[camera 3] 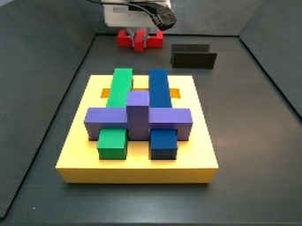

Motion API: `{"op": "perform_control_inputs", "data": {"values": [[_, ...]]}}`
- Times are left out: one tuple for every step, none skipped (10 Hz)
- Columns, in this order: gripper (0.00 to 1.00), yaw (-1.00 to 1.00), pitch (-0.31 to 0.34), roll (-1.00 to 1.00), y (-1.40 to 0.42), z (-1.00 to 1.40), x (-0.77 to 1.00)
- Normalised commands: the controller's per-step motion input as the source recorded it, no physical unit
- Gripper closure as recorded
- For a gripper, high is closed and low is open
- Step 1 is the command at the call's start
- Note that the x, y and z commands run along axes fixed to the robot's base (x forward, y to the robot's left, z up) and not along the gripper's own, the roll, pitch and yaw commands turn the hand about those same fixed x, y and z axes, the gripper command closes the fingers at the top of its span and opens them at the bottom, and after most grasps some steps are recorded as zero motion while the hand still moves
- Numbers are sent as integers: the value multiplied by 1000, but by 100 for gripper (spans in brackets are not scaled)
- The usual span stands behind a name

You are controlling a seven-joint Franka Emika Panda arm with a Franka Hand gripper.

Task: Pick up the red object. Move up. Place the red object on the fixture. Regrasp the red object. Move to above the board. Insert the red object.
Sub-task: Pick up the red object.

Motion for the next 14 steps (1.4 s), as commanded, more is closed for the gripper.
{"op": "perform_control_inputs", "data": {"values": [[100, 0, 0, 0, 0, 0, 0], [100, 0, 0, 0, 0, 0, 0], [100, 0, 0, 0, 0, 0, 0], [100, 0, 0, 0, 0, 0, 0], [100, 0, 0, 0, 0, 0, 0], [100, 0, 0, 0, 0, 0, 0], [100, 0, 0, 0, 0, 0, 0], [100, 0, 0, 0, 0, 0, 0], [100, 0, 0, 0, 0, 0, 0], [100, 0, 0, 0, 0, 0, 0], [100, 0, 0, 0, 0, 0, 0], [100, 0, 0, 0, 0, 0, 0], [100, 0, 0, 0, 0, 0, 0], [100, 0, 0, 0, 0, 0, 0]]}}
